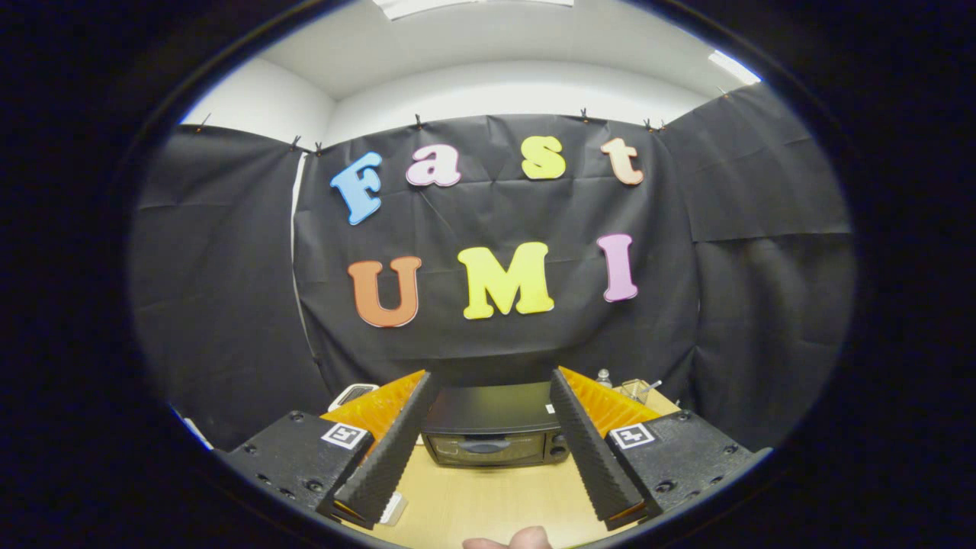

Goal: Open the toaster oven, put the food inside, and close the toaster oven door.

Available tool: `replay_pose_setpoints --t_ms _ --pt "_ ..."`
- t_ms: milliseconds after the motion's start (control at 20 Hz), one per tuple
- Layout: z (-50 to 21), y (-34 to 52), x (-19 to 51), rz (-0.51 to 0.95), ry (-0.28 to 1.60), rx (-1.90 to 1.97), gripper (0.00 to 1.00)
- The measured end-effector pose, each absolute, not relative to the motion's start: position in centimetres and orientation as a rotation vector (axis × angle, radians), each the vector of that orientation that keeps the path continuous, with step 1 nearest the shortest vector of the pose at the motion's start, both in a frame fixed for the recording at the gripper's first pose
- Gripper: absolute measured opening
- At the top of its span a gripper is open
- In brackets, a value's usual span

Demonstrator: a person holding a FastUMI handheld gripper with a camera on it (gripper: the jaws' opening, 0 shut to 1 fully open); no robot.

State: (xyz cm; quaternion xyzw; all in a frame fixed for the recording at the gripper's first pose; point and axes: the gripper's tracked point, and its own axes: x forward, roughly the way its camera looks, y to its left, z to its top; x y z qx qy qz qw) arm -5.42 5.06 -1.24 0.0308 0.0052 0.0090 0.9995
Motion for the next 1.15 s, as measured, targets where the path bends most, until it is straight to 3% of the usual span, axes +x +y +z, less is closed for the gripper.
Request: replay_pose_setpoints --t_ms 1150 --pt "-2.07 4.6 -4.94 0.028 0.058 0.083 1.0"
